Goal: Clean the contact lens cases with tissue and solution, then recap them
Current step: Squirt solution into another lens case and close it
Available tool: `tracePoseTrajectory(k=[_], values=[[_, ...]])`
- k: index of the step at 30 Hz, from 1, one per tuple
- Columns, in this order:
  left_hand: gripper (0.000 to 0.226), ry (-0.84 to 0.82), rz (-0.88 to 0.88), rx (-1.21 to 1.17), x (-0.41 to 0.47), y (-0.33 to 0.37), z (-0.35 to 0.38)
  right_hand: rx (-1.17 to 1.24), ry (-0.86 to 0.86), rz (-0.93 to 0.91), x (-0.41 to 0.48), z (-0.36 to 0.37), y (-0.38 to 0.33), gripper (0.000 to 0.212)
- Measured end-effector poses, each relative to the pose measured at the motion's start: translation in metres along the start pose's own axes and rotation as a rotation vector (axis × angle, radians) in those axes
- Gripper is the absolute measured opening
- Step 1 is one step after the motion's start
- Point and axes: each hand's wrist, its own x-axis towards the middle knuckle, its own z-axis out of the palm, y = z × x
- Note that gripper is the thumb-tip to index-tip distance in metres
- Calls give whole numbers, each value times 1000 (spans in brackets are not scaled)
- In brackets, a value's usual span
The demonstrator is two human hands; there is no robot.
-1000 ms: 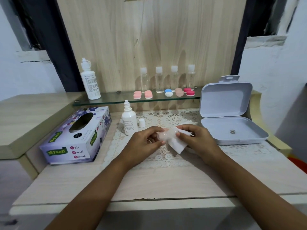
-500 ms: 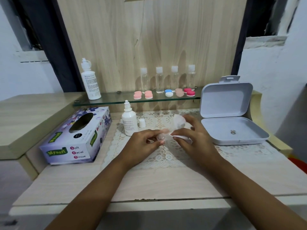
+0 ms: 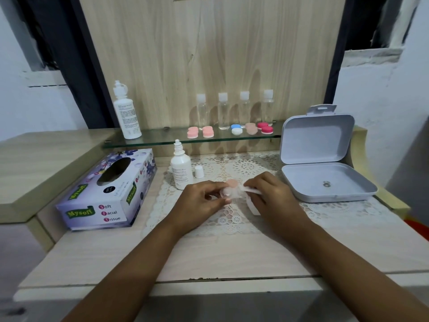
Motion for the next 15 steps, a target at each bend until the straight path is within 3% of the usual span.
tracePoseTrajectory(k=[5, 11, 15], values=[[34, 18, 17, 26, 1, -1, -1, -29, -64, -101, -3, 2, -5, 16], [35, 14, 11, 4, 0, 0, 0, -71, 64, 2, 0, 2, 3, 18], [36, 7, 5, 0, 1, -3, 0, -83, -12, -115, -3, 3, -5, 17]])
